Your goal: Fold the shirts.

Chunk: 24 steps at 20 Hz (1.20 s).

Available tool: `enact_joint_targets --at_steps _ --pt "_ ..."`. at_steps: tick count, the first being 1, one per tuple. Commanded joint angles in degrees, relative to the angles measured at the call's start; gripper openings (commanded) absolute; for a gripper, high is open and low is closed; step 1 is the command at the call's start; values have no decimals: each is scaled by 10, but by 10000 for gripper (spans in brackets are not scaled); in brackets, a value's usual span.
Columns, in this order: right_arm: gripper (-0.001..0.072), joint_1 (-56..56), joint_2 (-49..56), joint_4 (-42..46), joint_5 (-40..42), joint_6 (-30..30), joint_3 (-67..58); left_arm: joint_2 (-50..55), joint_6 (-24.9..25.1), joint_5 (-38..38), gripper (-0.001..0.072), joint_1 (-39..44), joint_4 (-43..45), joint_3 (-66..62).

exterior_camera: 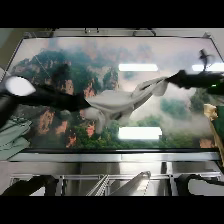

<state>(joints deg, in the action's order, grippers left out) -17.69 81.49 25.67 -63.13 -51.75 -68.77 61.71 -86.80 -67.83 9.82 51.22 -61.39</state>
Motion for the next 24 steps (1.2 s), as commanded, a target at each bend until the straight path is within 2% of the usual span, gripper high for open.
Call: enact_joint_targets --at_steps 1,4,7,9,12,17,20,22,23,24 --pt "15 -51 -164 -25 7 33 -25 -89 4 -58 35 -129 -6 -96" --pt "15 -64 -321 -37 8 54 -25 -137 48 -85 37 -205 -72 -156" --pt "15 -64 -441 -37 8 55 -25 -148 75 -136 37 -226 -125 -197" --pt "15 -64 -494 -37 8 55 -25 -141 77 -177 37 -226 -124 -214" --pt "15 -64 -518 -21 7 47 -23 -109 87 -214 38 -226 -123 -245" --pt "15 -49 -414 -13 -18 5 40 28 89 -257 37 -210 -122 -300" --pt "16 -28 -299 -13 -16 5 102 137 92 -282 37 -181 -118 -280" --pt "17 -13 -195 -13 2 5 130 221 117 -273 39 -164 -117 -265" --pt "23 -7 -142 -13 26 6 135 267 132 -259 114 -157 -118 -265" --pt "162 -1 -84 -17 61 7 134 306 143 -238 332 -154 -118 -267"
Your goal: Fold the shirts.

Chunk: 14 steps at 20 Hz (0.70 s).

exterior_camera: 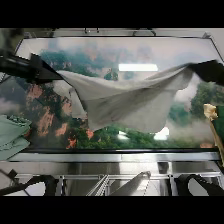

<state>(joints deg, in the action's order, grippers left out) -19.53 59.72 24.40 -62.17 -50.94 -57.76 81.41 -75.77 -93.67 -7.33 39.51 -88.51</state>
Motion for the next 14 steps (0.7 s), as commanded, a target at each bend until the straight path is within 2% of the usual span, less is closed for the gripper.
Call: enact_joint_targets --at_steps 1,2,4,8,10,12,14 --pt "399 18 182 -14 80 2 20 151 38 43 521 17 -1 -8" --pt "459 14 228 -20 88 2 7 187 37 54 720 12 -3 -29" --pt "459 1 283 -21 62 2 -28 249 33 43 720 -5 -17 -91" --pt "458 -46 282 16 -21 -2 -45 290 7 -24 720 -38 -35 -182" --pt "458 -58 280 77 -74 -23 -43 279 7 -46 719 -39 -35 -171" --pt "458 -60 280 133 -75 -47 -27 257 9 -57 719 -27 -29 -123" --pt "458 -60 280 140 -55 -47 -7 230 23 -53 719 -13 16 -63"
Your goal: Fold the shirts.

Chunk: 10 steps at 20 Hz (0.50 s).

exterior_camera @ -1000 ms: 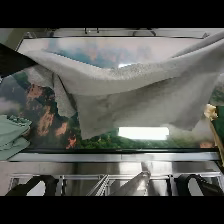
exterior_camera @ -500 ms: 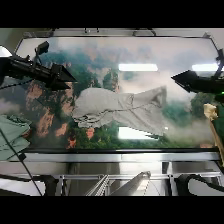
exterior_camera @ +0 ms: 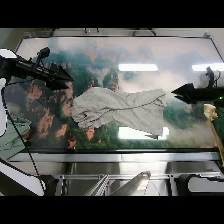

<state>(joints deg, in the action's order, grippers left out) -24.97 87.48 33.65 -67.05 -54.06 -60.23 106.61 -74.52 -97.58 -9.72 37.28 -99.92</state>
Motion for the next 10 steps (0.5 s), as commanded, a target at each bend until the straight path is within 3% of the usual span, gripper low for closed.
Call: enact_joint_targets --at_steps 1,4,10 --pt "458 -6 3 50 12 -16 23 -35 12 -5 719 18 77 82" --pt "458 -6 19 49 52 -33 24 -54 12 17 720 26 158 147" --pt "456 13 100 -19 67 -59 23 -58 27 37 719 1 153 180"
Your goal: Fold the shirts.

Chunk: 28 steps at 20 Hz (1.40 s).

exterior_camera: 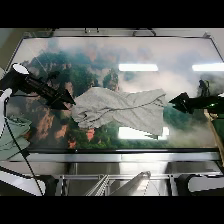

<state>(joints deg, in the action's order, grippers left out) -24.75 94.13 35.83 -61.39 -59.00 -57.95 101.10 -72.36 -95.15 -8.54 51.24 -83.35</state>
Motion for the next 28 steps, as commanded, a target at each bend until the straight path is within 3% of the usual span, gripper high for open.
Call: enact_joint_targets --at_steps 1,2,4,6,7,8,10,21,22,23,24,28 --pt "456 21 46 -57 12 -10 -5 -3 6 18 719 -18 14 14" --pt "447 31 57 -67 13 -10 -12 -3 6 24 719 -26 17 14" --pt "341 52 75 -77 15 -10 -30 -3 6 28 719 -43 17 14" --pt "333 67 83 -80 13 -10 -45 -3 5 28 718 -55 17 15" --pt "180 69 82 -80 9 -10 -50 -3 5 28 718 -59 17 15" --pt "99 68 80 -80 4 -10 -56 -3 6 28 709 -61 17 15" --pt "17 62 71 -80 -8 2 -62 0 9 32 701 -60 17 15" --pt "16 58 44 -80 -10 3 -62 94 28 -6 696 32 16 37" --pt "17 58 44 -80 -10 3 -62 91 32 9 533 33 16 51" --pt "17 58 44 -80 -11 3 -62 91 37 23 243 33 16 63" --pt "17 58 44 -80 -17 3 -62 91 39 35 5 28 15 68" --pt "16 57 32 -80 -61 7 -62 78 39 31 19 -8 -45 26"
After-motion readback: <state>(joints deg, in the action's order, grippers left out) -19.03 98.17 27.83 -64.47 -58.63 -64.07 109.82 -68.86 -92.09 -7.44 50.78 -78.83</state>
